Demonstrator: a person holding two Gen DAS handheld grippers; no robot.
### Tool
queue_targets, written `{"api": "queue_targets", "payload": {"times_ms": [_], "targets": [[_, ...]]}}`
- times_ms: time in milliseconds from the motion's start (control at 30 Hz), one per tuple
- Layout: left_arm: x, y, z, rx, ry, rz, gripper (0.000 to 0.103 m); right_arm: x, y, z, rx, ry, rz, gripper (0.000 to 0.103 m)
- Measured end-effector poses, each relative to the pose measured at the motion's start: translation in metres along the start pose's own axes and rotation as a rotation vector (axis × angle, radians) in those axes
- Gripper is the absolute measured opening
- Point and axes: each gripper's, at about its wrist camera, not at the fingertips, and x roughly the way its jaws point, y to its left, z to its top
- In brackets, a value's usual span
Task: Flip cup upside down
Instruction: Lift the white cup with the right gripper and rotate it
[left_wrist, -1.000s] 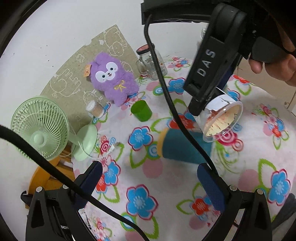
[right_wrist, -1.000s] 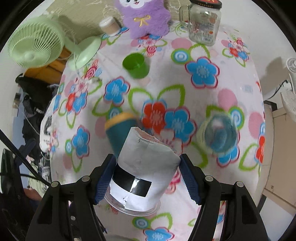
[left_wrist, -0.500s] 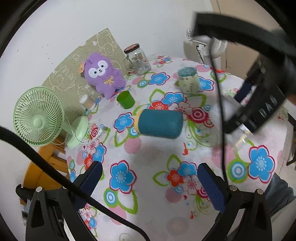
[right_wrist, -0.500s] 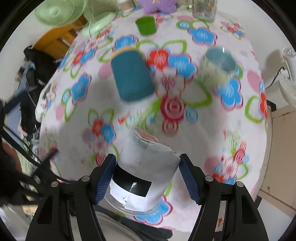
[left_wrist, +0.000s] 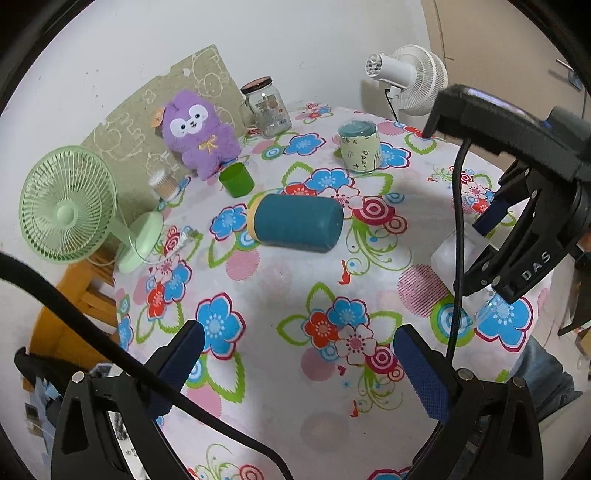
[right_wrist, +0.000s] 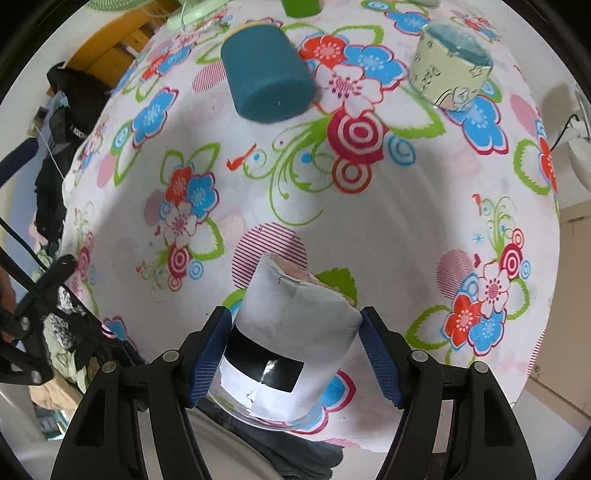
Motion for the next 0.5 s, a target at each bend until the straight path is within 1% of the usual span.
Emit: {"api": "queue_targets", "payload": {"times_ms": [100, 200, 333, 500], "targets": [[0.001, 0.002, -0.003, -0.015, 0.007, -0.005, 0.103, 0.005, -0.001, -0.001, -0.007, 0.004, 0.010, 0.078], [0.001, 0.003, -0.005, -0.024, 0.011, -0.009, 0.103, 0.006, 0.001, -0.002, -0.022, 0.004, 0.013, 0.079], [-0.003, 0.006, -0.007, -0.048, 0.003, -0.019, 0.103, -0.003, 0.004, -0.005, -0.047, -0.021, 0.020, 0.085], [-0.013, 0.009, -0.007, -0.087, -0.020, -0.054, 0.103, -0.021, -0.001, -0.012, -0.027, -0.061, 0.089, 0.086]]}}
